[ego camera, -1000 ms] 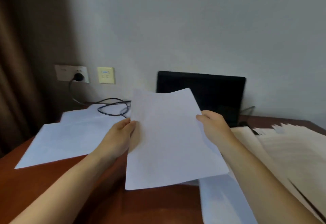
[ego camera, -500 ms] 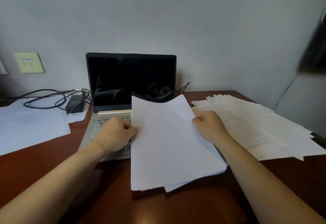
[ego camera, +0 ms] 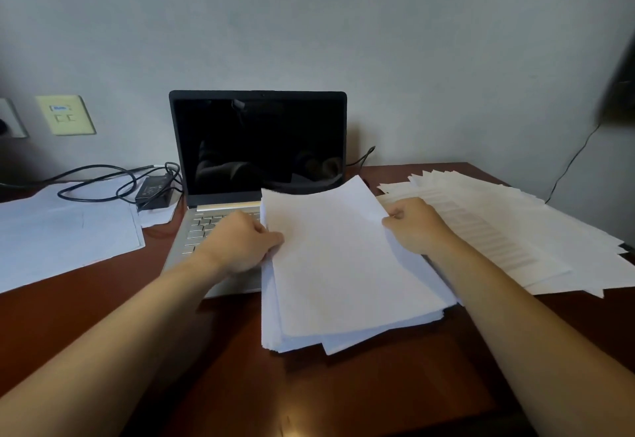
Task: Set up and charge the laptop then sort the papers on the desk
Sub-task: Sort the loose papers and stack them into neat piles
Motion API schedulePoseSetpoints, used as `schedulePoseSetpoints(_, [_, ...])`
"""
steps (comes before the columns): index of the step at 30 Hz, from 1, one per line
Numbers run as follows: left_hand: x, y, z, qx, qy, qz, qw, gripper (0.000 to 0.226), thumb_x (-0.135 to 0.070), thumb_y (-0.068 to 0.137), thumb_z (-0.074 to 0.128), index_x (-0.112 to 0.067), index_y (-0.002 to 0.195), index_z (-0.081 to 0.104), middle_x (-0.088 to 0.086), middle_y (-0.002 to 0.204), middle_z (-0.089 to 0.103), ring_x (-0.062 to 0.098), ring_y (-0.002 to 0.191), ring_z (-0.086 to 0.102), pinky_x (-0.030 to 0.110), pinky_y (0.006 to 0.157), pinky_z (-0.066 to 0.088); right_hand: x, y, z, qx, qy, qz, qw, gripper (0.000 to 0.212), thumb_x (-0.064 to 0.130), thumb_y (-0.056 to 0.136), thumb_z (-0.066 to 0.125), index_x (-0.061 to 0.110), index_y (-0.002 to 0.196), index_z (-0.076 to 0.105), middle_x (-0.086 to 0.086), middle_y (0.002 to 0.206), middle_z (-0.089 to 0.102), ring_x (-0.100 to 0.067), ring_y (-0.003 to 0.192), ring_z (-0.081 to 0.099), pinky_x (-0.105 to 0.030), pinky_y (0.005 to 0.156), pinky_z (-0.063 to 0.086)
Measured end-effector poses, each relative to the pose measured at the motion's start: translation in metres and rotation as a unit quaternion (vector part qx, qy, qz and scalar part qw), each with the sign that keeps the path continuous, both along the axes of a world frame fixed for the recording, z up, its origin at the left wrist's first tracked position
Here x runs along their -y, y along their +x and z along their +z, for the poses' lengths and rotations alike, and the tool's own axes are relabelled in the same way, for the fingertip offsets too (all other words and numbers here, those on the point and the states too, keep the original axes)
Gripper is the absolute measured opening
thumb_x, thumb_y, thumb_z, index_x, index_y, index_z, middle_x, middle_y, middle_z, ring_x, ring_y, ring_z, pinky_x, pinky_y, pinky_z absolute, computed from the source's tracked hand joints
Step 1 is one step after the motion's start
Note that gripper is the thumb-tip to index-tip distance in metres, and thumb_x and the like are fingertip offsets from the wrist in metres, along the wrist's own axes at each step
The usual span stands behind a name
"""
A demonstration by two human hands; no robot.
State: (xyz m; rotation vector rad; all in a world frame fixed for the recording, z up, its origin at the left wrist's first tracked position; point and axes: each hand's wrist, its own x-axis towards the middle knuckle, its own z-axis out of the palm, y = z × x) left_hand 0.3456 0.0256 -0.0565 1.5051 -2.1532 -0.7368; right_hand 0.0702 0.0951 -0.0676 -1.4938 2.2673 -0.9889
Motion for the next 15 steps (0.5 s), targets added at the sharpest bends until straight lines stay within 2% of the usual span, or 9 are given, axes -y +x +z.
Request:
schedulePoseSetpoints(2, [0.001,-0.002,-0.009,0.063,-0.023,-0.010,0.998,0.043,-0.033,0.092,0.066,-0.013,0.054,0.068,0.006,0.063,0.070,0.024,0.067,0.066,0.031,0.065,0.053,0.001,0.001,-0.007,-0.040,0.012,-0.005,0.999,0.022,0.007,0.083,0.052,0.007,0.062,0.044,0.000,0.064,0.037,-0.018,0.064,0.034,-0.031,0.060,0.025])
schedulePoseSetpoints(4, [0.001,-0.003,-0.015,0.095,-0.057,-0.006,0.994,0.043,-0.039,0.093,0.063,-0.013,0.058,0.068,0.007,0.068,0.069,0.028,0.074,0.066,0.032,0.068,0.053,-0.001,0.004,-0.010,-0.067,0.008,-0.023,0.997,0.009,0.012,0.084,0.054,0.007,0.078,0.057,0.002,0.081,0.055,-0.021,0.076,0.050,-0.031,0.063,0.039])
schedulePoseSetpoints(5, [0.001,-0.004,-0.016,0.099,-0.069,-0.003,0.993,0.042,-0.040,0.093,0.062,-0.014,0.061,0.068,0.006,0.070,0.069,0.028,0.076,0.066,0.033,0.070,0.054,-0.002,0.007,-0.010,-0.082,0.009,-0.033,0.996,0.006,0.014,0.085,0.054,0.011,0.080,0.056,0.001,0.086,0.058,-0.023,0.081,0.053,-0.031,0.062,0.041])
schedulePoseSetpoints(7, [-0.001,-0.005,-0.017,0.096,-0.077,0.000,0.992,0.041,-0.039,0.094,0.060,-0.015,0.063,0.067,0.006,0.071,0.068,0.028,0.076,0.066,0.033,0.069,0.052,-0.005,0.014,-0.010,-0.134,0.011,-0.047,0.990,0.012,0.015,0.087,0.052,0.018,0.076,0.048,-0.001,0.084,0.058,-0.027,0.078,0.052,-0.031,0.057,0.036])
schedulePoseSetpoints(12, [0.006,-0.002,-0.019,0.102,-0.078,0.004,0.992,0.040,-0.038,0.094,0.059,-0.014,0.063,0.065,0.006,0.070,0.065,0.028,0.074,0.064,0.031,0.063,0.045,-0.005,0.033,-0.002,-0.222,0.030,-0.059,0.973,0.002,0.015,0.090,0.049,0.016,0.089,0.048,-0.004,0.087,0.055,-0.029,0.080,0.048,-0.032,0.064,0.035])
schedulePoseSetpoints(13, [0.006,0.000,-0.018,0.112,-0.084,0.005,0.990,0.041,-0.041,0.094,0.058,-0.014,0.064,0.064,0.005,0.072,0.066,0.027,0.075,0.064,0.031,0.064,0.046,-0.005,0.036,0.000,-0.233,0.042,-0.065,0.969,0.002,0.016,0.090,0.050,0.016,0.092,0.050,-0.004,0.091,0.057,-0.029,0.081,0.048,-0.032,0.065,0.035])
schedulePoseSetpoints(15, [0.008,0.004,-0.018,0.127,-0.108,0.012,0.986,0.047,-0.052,0.095,0.054,-0.016,0.065,0.060,0.004,0.077,0.067,0.026,0.077,0.064,0.034,0.070,0.051,-0.003,0.042,0.003,-0.260,0.049,-0.069,0.962,0.016,0.019,0.091,0.051,0.014,0.105,0.057,-0.005,0.105,0.062,-0.029,0.090,0.053,-0.033,0.070,0.040])
